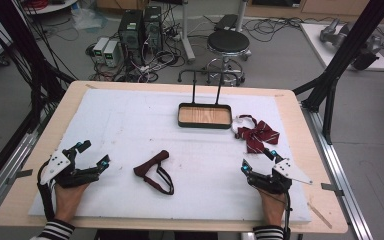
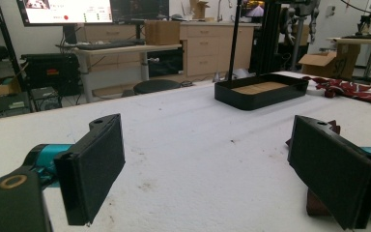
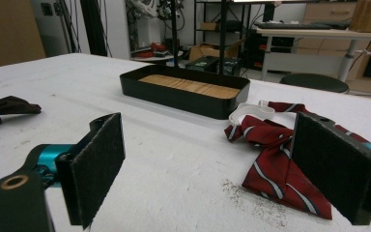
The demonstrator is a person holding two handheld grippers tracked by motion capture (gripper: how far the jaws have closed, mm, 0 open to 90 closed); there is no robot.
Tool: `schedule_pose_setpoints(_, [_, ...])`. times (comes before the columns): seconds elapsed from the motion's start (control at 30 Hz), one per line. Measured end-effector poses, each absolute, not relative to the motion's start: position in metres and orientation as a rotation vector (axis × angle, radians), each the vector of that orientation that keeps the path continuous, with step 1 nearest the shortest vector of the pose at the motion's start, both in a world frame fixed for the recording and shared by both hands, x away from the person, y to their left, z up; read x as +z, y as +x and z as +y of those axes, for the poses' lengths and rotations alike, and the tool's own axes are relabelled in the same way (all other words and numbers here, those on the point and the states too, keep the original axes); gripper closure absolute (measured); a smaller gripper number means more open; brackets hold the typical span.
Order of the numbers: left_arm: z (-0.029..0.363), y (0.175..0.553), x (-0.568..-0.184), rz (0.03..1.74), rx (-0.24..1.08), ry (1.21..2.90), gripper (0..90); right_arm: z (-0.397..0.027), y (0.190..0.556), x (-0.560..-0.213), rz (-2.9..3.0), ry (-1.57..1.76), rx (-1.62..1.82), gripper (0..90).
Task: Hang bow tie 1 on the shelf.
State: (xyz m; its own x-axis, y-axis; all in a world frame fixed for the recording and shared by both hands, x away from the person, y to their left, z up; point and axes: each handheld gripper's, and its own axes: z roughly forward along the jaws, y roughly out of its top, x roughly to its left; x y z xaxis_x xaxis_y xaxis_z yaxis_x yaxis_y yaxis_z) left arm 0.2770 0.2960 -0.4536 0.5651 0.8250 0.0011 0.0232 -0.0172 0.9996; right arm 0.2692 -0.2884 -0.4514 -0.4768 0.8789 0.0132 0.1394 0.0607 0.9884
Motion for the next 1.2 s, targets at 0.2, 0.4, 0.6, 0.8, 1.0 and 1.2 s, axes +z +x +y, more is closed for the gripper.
schedule_pose_setpoints(0.2, [0.296, 0.277, -0.454, 0.768, 0.749, 1.462, 13.3, -0.288, 0.269, -0.451, 1.695, 1.035, 1.469, 11.5])
schedule_pose_setpoints(0.4, [0.296, 0.277, -0.454, 0.766, 0.75, 1.463, 13.3, -0.287, 0.27, -0.451, 1.717, 1.026, 1.449, 11.5])
schedule_pose_setpoints(0.6, [0.296, 0.277, -0.454, 0.767, 0.75, 1.46, 13.3, -0.287, 0.271, -0.451, 1.72, 1.035, 1.443, 11.5])
schedule_pose_setpoints(0.8, [0.296, 0.278, -0.454, 0.775, 0.75, 1.46, 13.5, -0.287, 0.273, -0.45, 1.751, 1.058, 1.45, 11.5])
schedule_pose_setpoints(1.0, [0.296, 0.277, -0.454, 0.775, 0.75, 1.461, 13.5, -0.29, 0.277, -0.447, 1.799, 1.086, 1.431, 11.5])
schedule_pose_setpoints(1.2, [0.296, 0.277, -0.454, 0.776, 0.749, 1.459, 13.5, -0.297, 0.282, -0.432, 1.821, 1.088, 1.426, 11.5])
